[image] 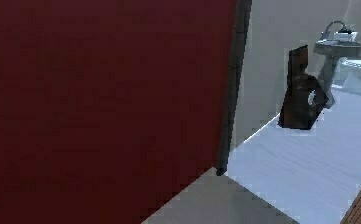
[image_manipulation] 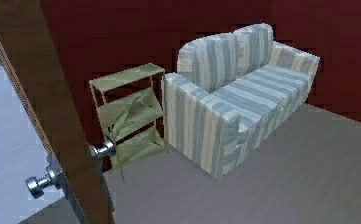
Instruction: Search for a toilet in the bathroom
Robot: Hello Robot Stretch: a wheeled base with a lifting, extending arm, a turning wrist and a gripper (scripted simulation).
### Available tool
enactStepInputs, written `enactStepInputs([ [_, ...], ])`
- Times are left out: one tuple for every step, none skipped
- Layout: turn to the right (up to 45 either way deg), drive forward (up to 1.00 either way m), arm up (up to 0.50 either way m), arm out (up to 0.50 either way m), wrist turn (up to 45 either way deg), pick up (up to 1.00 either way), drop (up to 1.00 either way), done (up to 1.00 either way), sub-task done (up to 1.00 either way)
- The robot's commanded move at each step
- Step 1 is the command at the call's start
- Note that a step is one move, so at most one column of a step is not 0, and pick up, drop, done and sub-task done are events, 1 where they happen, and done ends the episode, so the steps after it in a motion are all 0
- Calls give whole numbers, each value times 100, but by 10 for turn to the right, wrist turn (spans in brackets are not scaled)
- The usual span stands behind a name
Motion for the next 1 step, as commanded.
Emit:
enactStepInputs([
  [0, 40, 0, 0, 0, 0, 0, 0, 0],
])
